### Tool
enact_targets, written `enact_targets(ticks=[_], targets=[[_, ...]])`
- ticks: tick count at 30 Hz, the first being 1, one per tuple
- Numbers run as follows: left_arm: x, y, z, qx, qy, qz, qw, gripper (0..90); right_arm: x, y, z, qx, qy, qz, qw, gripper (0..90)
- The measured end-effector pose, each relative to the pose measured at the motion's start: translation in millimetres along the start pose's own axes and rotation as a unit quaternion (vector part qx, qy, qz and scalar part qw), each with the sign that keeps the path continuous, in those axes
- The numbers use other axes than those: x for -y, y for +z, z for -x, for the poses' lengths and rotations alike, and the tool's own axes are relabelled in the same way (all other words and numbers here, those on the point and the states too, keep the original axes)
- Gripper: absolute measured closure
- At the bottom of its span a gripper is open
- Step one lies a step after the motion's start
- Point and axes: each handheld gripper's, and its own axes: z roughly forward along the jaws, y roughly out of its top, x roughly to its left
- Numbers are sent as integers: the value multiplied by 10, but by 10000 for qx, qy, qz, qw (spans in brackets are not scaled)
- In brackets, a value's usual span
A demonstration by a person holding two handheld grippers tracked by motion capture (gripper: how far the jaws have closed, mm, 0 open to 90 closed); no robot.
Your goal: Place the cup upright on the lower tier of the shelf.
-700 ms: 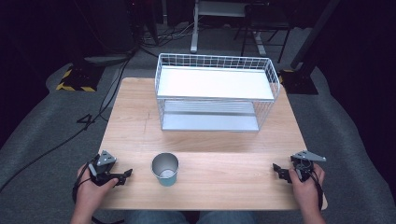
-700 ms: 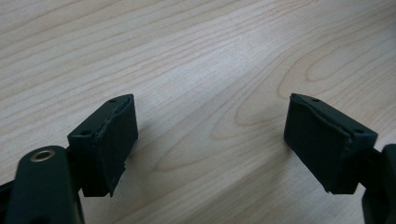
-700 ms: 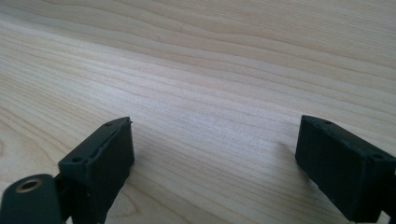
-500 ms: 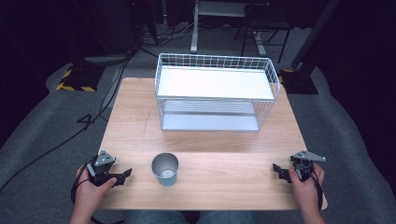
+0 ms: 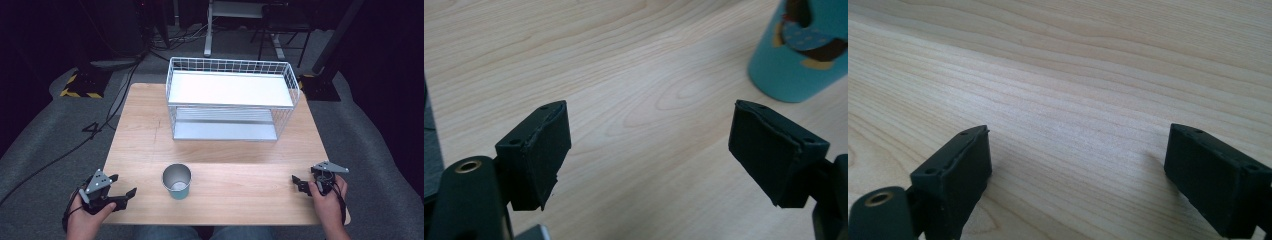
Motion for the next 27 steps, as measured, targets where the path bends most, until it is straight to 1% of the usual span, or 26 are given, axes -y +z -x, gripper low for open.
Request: enact_targets(ticks=[1, 2, 3, 7, 12, 16, 18, 19, 20, 21, 23, 24, 25, 27], targets=[[9, -23, 30, 23, -61, 80, 9999, 178, 0, 0, 0, 0, 0, 1, 10000, 118], [13, -49, 52, 36, -71, 115, 9999, 180, 0, 0, 0, 1, 0, 0, 10000, 117], [13, -74, 69, 60, -39, 119, 9999, 181, 0, 0, 0, 1, 0, 0, 10000, 117], [11, -144, 162, 62, -55, 222, 9997, 180, 0, 0, 0, 0, 0, 1, 10000, 117], [12, -193, 282, 113, -49, 241, 9996, 184, 0, 0, 0, 0, 0, 1, 10000, 117], [3, -235, 393, 231, -31, 284, 9993, 184, 0, 0, 0, 0, 0, 1, 10000, 117], [-1, -246, 444, 236, -9, 288, 9993, 184, 0, 0, 0, 0, 1, 1, 10000, 117], [-6, -241, 481, 167, 101, 238, 9995, 184, 0, 0, 0, 0, 0, 1, 10000, 117], [-6, -241, 481, 167, 101, 238, 9995, 184, 0, 0, 0, 0, 0, 1, 10000, 117], [-5, -231, 507, 108, 108, 212, 9997, 184, 0, 0, 1, 0, -2, 1, 10000, 117], [-7, -204, 548, 80, 214, 138, 9996, 186, 0, 0, 0, 0, 1, 1, 10000, 117], [-7, -190, 570, 86, 203, 122, 9997, 186, 0, 0, 0, 0, 1, 1, 10000, 117], [-11, -181, 589, 66, 232, 109, 9996, 187, 0, 0, 0, 0, 1, 0, 10000, 117], [-21, -162, 626, 117, 298, 129, 9994, 185, 0, 0, 1, -1, 0, -1, 10000, 117]])
